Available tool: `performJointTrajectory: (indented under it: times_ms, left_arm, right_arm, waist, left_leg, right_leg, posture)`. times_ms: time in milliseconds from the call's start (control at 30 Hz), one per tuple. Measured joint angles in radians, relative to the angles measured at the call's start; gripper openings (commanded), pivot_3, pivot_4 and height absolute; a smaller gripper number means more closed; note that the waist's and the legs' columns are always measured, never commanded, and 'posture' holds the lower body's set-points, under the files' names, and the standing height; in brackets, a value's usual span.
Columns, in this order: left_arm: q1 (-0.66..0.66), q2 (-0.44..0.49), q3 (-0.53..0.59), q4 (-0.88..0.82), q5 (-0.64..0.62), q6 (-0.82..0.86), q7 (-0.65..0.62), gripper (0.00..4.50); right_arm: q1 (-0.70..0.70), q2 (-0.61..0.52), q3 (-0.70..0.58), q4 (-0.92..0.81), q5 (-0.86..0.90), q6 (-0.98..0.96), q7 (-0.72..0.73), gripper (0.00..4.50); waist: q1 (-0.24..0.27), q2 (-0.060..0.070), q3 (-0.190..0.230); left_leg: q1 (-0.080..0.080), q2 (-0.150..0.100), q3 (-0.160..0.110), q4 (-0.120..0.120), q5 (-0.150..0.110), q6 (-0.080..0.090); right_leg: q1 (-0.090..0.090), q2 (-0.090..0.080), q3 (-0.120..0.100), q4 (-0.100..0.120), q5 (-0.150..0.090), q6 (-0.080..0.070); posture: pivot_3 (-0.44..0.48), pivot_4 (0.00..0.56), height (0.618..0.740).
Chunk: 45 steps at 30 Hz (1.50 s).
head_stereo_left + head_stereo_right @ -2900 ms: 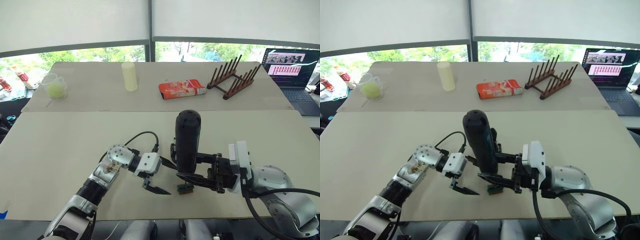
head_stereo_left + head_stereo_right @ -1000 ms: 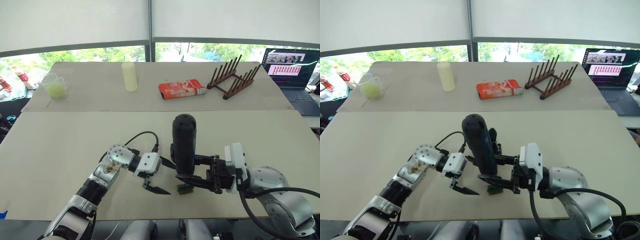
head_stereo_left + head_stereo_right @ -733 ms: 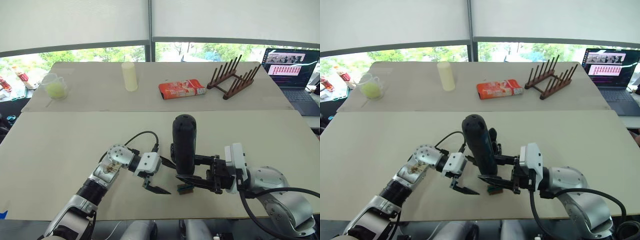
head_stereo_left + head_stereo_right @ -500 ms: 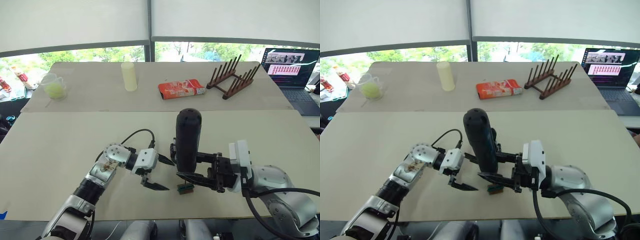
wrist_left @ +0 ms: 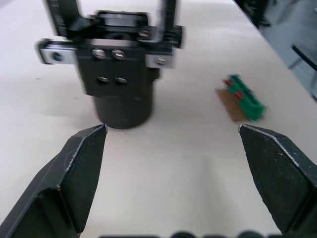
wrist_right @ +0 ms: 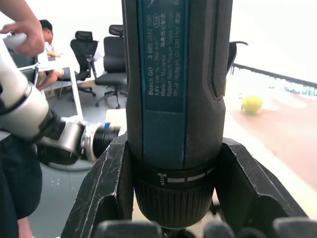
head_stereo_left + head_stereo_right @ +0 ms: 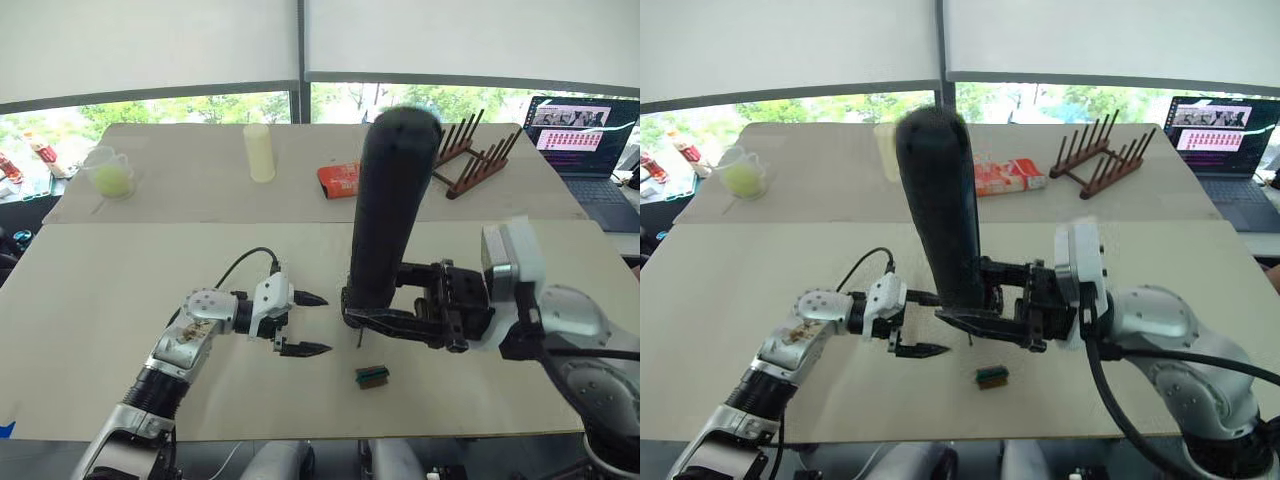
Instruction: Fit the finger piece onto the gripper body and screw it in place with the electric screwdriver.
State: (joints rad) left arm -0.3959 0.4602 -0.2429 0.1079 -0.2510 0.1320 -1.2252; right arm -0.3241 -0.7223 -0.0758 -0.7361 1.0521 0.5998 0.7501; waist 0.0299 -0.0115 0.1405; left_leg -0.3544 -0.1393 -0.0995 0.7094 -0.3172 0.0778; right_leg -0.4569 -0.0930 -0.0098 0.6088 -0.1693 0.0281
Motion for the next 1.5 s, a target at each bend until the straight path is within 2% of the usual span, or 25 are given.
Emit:
performJointTrajectory:
  times_ms: [167,400,500,600,733,867,1000,1133,1167,1367,1500]
  left_arm:
    - [-0.037,-0.086,-0.004,0.084,0.020,-0.011,0.063,4.50]
    - [-0.057,-0.203,-0.044,0.205,0.071,-0.053,0.124,4.50]
    - [-0.094,-0.241,-0.050,0.267,0.092,-0.084,0.137,3.63]
    - [-0.139,-0.252,-0.053,0.345,0.098,-0.144,0.111,2.32]
    - [-0.193,-0.250,-0.053,0.443,0.100,-0.219,0.029,2.32]
    - [-0.358,-0.254,-0.060,0.658,0.109,-0.303,-0.143,2.32]
    - [-0.478,-0.264,-0.068,0.831,0.169,-0.402,-0.186,2.32]
    - [-0.510,-0.282,-0.066,0.930,0.213,-0.457,-0.152,4.27]
    - [-0.506,-0.280,-0.063,0.942,0.215,-0.461,-0.151,4.50]
    - [-0.444,-0.255,-0.029,0.877,0.211,-0.456,-0.138,4.50]
    - [-0.299,-0.218,0.012,0.642,0.179,-0.356,-0.081,4.50]
  right_arm:
    - [-0.060,-0.019,-0.009,0.023,0.035,0.035,-0.018,1.90]
    - [-0.055,-0.043,-0.019,0.041,0.041,0.054,-0.009,1.90]
    - [-0.047,-0.049,-0.022,0.040,0.030,0.053,-0.002,1.90]
    - [-0.039,-0.052,-0.030,0.039,0.028,0.053,-0.002,1.90]
    - [-0.017,-0.056,-0.061,0.032,0.029,0.053,-0.004,1.90]
    - [0.017,-0.075,-0.087,-0.001,0.037,0.054,-0.010,1.90]
    - [0.033,-0.081,-0.097,-0.027,0.054,0.054,-0.025,1.90]
    - [0.038,-0.068,-0.095,-0.036,0.051,0.053,-0.048,1.90]
    - [0.038,-0.066,-0.093,-0.037,0.050,0.053,-0.055,1.90]
    - [0.036,-0.060,-0.091,-0.037,0.048,0.053,-0.075,1.90]
    - [0.025,-0.055,-0.086,-0.037,0.051,0.054,-0.082,1.90]
  waist:
    - [0.008,0.000,0.000]
    - [0.011,0.000,0.000]
    - [0.012,0.000,0.000]
    - [0.012,0.000,0.000]
    - [0.011,-0.001,0.000]
    - [0.013,-0.001,0.001]
    - [0.010,-0.002,0.001]
    - [0.010,-0.002,0.001]
    - [0.010,-0.002,0.001]
    - [0.005,-0.002,0.001]
    - [-0.006,-0.001,0.001]
  left_leg:
    - [0.000,0.000,0.000,0.000,0.000,0.000]
    - [-0.001,-0.001,0.000,0.001,0.000,0.000]
    - [-0.001,0.000,0.000,0.001,0.000,0.000]
    - [-0.001,0.000,0.001,0.001,0.000,0.000]
    - [-0.001,0.000,0.000,0.001,0.000,0.000]
    - [-0.005,-0.001,0.000,0.004,0.000,0.001]
    - [-0.006,-0.001,0.000,0.004,0.000,0.001]
    - [-0.006,-0.001,0.000,0.004,-0.001,0.002]
    - [-0.006,-0.001,0.000,0.004,-0.001,0.002]
    - [-0.004,0.000,0.000,0.004,-0.001,0.001]
    - [-0.004,0.001,0.000,0.003,-0.001,0.001]
  right_leg:
    - [0.000,-0.001,0.000,0.000,0.000,0.000]
    - [0.000,-0.003,0.000,0.000,0.000,0.000]
    - [0.000,-0.003,0.001,0.001,0.000,0.000]
    - [0.000,-0.003,0.000,0.001,0.000,0.000]
    - [0.000,-0.003,0.000,0.000,0.000,0.000]
    - [-0.003,-0.003,-0.002,0.000,0.000,0.000]
    - [-0.002,-0.004,-0.002,0.000,0.000,0.000]
    - [-0.002,-0.004,-0.001,0.000,0.000,0.000]
    - [-0.002,-0.004,-0.001,0.000,0.000,0.000]
    - [-0.002,-0.003,0.000,0.001,0.000,0.000]
    - [-0.002,-0.003,0.002,0.001,0.000,0.000]
  posture:
    - [0.000,0.150,0.740]
    - [0.000,0.150,0.740]
    - [0.000,0.150,0.740]
    - [0.000,0.150,0.740]
    - [0.000,0.150,0.740]
    - [0.000,0.150,0.740]
    - [0.000,0.150,0.740]
    - [0.000,0.150,0.740]
    - [0.000,0.150,0.740]
    - [0.000,0.150,0.740]
    - [0.000,0.150,0.740]
